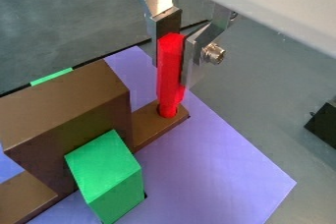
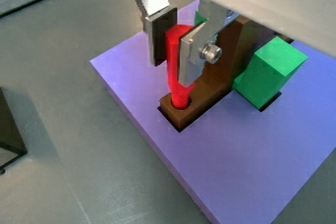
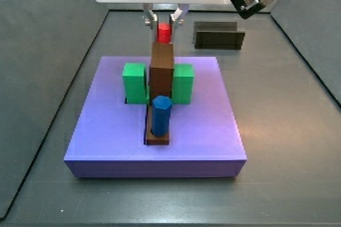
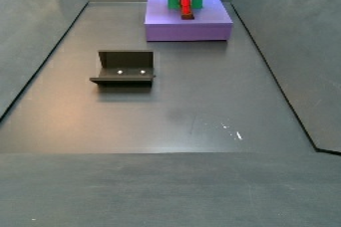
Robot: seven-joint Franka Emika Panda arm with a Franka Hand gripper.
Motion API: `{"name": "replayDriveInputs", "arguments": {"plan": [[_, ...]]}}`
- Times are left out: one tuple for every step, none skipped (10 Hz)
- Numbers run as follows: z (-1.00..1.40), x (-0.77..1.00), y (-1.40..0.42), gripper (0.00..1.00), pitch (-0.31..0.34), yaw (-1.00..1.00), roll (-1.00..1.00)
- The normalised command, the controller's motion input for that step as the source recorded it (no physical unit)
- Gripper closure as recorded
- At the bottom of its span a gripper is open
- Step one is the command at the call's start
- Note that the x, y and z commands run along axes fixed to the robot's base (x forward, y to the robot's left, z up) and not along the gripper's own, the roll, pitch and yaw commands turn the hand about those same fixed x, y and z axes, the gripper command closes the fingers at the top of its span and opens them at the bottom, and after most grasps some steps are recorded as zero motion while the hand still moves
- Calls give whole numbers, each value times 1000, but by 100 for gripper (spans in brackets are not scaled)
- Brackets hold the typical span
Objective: Pick up the red object. Move up. Place the red object on the fixture. Regrasp the red object. Move to above the board. Insert the red object.
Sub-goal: Insert the red object.
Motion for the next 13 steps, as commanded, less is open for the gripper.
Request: {"name": "replayDriveInputs", "arguments": {"plan": [[-131,211,0,100,0,117,233],[-249,163,0,100,0,131,231],[-337,140,0,100,-34,137,220],[-377,114,0,100,-63,140,207],[-391,109,0,100,-66,137,193],[-189,231,0,100,0,123,219],[0,194,29,100,34,154,241],[0,180,34,100,53,134,310],[0,154,0,100,63,123,364],[0,151,0,100,64,117,374],[0,163,0,100,63,117,361],[-77,137,0,100,23,114,276],[-300,80,0,100,-14,109,110]]}}
